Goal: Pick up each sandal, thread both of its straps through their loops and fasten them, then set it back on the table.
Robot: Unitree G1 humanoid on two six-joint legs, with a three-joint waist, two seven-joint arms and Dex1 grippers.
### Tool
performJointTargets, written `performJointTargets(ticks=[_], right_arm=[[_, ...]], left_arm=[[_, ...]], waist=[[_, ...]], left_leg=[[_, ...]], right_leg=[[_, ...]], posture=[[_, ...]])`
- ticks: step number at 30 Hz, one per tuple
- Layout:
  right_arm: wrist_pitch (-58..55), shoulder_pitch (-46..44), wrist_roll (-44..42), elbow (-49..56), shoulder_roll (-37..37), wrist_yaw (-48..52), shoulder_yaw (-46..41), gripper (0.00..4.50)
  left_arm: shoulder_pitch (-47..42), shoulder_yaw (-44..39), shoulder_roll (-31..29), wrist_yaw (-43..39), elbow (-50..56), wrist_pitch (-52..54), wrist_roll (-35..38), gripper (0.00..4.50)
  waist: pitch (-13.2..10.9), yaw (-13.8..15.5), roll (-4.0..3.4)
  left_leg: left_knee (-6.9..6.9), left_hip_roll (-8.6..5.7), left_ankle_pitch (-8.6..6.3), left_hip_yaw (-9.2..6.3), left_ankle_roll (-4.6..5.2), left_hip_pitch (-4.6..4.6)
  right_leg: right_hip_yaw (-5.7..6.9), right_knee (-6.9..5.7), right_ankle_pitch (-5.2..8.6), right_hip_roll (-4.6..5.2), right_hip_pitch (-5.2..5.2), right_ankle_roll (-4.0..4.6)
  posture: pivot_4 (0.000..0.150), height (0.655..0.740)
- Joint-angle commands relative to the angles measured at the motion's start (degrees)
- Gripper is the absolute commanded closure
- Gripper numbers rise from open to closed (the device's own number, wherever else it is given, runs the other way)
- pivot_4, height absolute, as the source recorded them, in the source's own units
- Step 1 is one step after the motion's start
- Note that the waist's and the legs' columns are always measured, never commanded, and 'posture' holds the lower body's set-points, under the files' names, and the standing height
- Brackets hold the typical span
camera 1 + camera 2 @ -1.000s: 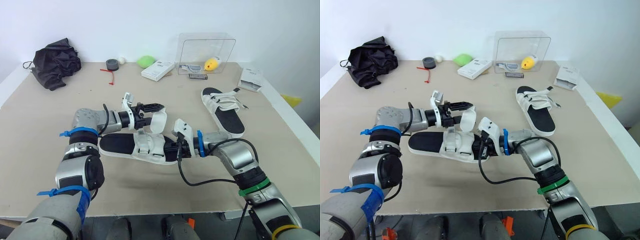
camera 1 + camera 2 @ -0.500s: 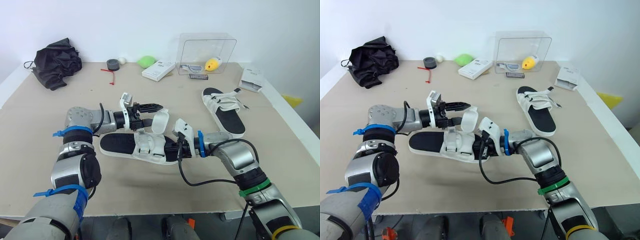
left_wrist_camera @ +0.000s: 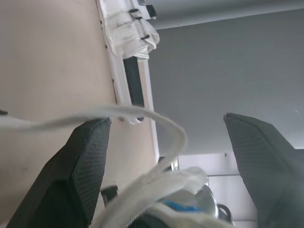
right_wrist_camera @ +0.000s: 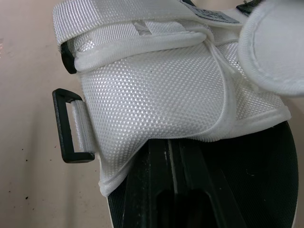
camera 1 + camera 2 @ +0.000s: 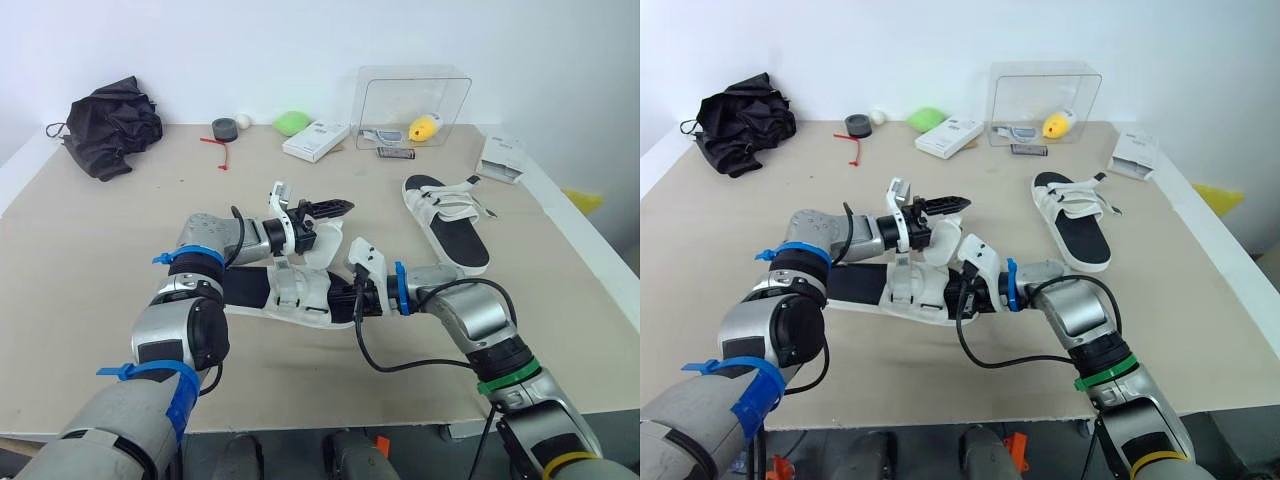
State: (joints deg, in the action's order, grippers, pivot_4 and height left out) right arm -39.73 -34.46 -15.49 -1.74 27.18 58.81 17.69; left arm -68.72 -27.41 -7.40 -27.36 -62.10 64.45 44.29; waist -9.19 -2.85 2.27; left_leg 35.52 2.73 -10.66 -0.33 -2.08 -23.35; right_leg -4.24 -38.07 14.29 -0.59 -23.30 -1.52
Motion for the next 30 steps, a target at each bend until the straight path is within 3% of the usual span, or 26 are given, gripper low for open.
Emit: performJointTargets(ticks=[1, 7, 8, 10, 13, 16, 17, 24, 27, 30], right_arm=[[-2.7, 2.0, 2.1, -2.4, 1.1, -2.1, 1.2, 4.5], [-3.1, 2.0, 2.2, -2.1, 1.2, -2.1, 1.2, 4.5], [-3.1, 2.0, 2.2, -2.0, 1.2, -2.1, 1.3, 4.5], [-3.1, 2.1, 2.2, -2.0, 1.3, -2.0, 1.3, 4.5], [-3.1, 2.0, 2.2, -2.0, 1.2, -2.0, 1.4, 4.5], [-3.1, 1.9, 2.2, -2.0, 0.9, -2.0, 1.6, 4.5], [-3.0, 1.9, 2.2, -2.0, 0.9, -2.0, 1.6, 4.5], [-3.0, 2.0, 2.2, -1.8, 0.7, -2.2, 1.6, 4.5], [-3.1, 2.3, 2.1, -1.3, 0.8, -2.3, 1.5, 4.5], [-3.5, 2.8, 1.9, -0.7, 1.0, -2.6, 1.1, 4.5]], left_arm=[[-3.4, 0.0, 0.2, -2.0, -2.2, -3.6, -1.6, 0.59], [-4.7, -0.6, 0.3, -1.4, -5.4, -8.8, -4.0, 0.59], [-4.9, -0.7, 0.3, -1.7, -5.7, -9.0, -4.2, 1.08], [-5.2, -0.7, 0.2, -2.2, -6.0, -8.9, -4.4, 1.52], [-5.5, -0.9, 0.1, -2.1, -6.4, -9.9, -4.6, 2.86], [-6.0, -1.6, -0.1, -1.7, -6.9, -11.2, -4.5, 3.7], [-6.2, -1.9, -0.1, -1.6, -7.0, -11.8, -4.5, 4.27], [-7.9, -5.6, 0.1, -1.9, -6.6, -17.7, -2.5, 4.39], [-7.0, -1.3, 0.3, -8.4, -2.3, -17.9, -5.1, 4.39], [-0.3, 9.1, 1.2, -19.1, 13.1, -15.3, -7.1, 4.39]], waist=[[0.0, 0.0, 0.0], [0.0, 0.0, 0.01], [0.0, 0.0, 0.01], [0.0, 0.0, 0.01], [0.0, 0.0, 0.01], [0.0, 0.0, 0.01], [0.0, 0.0, 0.02], [-0.1, 0.0, 0.05], [-0.1, 0.0, 0.05], [-0.1, -0.1, 0.02]], left_leg=[[-0.01, 0.0, 0.0, 0.0, 0.0, -0.01], [-0.01, 0.0, 0.0, 0.0, 0.0, -0.02], [-0.01, 0.0, 0.0, 0.0, 0.0, -0.01], [-0.02, 0.0, 0.0, 0.0, 0.0, -0.02], [-0.02, 0.0, 0.0, 0.0, 0.0, -0.02], [-0.02, 0.0, 0.0, 0.0, 0.0, -0.02], [-0.02, 0.0, 0.0, 0.0, 0.0, -0.02], [-0.02, 0.0, 0.0, 0.0, 0.0, -0.03], [-0.02, 0.0, 0.0, 0.01, -0.01, -0.03], [-0.04, 0.0, 0.01, 0.0, -0.06, -0.05]], right_leg=[[0.0, 0.01, 0.0, 0.0, -0.01, 0.0], [0.0, 0.02, 0.01, 0.01, -0.01, -0.01], [0.0, 0.02, 0.01, 0.01, -0.01, -0.02], [0.0, 0.02, 0.01, 0.0, -0.01, -0.02], [0.0, 0.02, 0.01, 0.0, -0.01, -0.02], [0.0, 0.02, 0.01, 0.0, -0.01, -0.02], [0.0, 0.02, 0.01, 0.0, -0.01, -0.02], [0.0, 0.02, 0.01, 0.0, -0.02, -0.03], [0.0, 0.02, 0.01, 0.0, -0.02, -0.03], [0.0, 0.02, 0.01, 0.0, -0.04, -0.02]], posture=[[0.15, 0.74], [0.15, 0.74], [0.15, 0.74], [0.15, 0.74], [0.15, 0.74], [0.15, 0.74], [0.15, 0.74], [0.15, 0.74], [0.15, 0.74], [0.15, 0.74]])
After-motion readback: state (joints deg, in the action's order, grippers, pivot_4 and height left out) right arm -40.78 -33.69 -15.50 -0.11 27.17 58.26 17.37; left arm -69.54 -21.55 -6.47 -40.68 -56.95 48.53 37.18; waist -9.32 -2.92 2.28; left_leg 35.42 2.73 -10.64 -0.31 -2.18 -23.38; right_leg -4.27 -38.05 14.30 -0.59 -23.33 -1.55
